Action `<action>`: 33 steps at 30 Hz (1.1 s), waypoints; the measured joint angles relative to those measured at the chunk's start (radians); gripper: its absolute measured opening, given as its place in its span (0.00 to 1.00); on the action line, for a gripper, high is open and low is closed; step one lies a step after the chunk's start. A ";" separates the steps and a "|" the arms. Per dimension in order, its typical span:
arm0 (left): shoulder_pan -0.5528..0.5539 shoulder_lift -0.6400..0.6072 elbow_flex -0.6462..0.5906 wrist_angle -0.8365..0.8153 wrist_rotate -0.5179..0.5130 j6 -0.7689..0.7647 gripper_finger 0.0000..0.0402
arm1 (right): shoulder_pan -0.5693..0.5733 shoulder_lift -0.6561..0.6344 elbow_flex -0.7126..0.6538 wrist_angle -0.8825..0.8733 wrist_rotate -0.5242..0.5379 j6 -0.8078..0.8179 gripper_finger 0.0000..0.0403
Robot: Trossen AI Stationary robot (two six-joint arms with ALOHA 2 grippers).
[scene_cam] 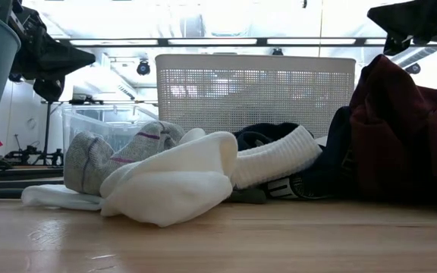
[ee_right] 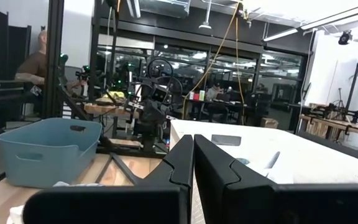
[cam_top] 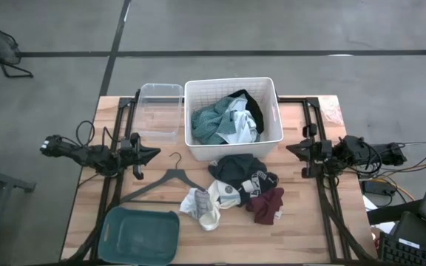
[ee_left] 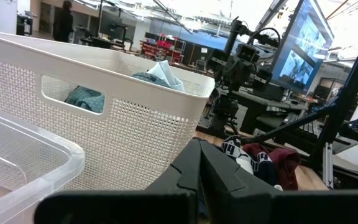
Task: Pick & Place Cloths
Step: Put the gray sock into the transparent bin
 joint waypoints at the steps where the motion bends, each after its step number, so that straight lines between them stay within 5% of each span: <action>1: 0.000 0.000 0.000 0.000 0.000 0.000 0.02 | 0.000 0.000 0.000 0.000 0.000 0.000 0.02; 19: 0.000 0.000 0.000 0.003 0.000 0.000 0.02 | 0.000 0.000 0.000 0.000 0.000 0.000 0.02; 30: 0.000 0.000 0.000 0.263 -0.007 -0.094 0.02 | 0.000 0.000 0.000 0.000 0.000 -0.007 0.02; 33: 0.000 0.013 0.000 0.385 0.103 -0.030 0.02 | 0.000 0.000 0.000 0.000 0.000 -0.011 0.02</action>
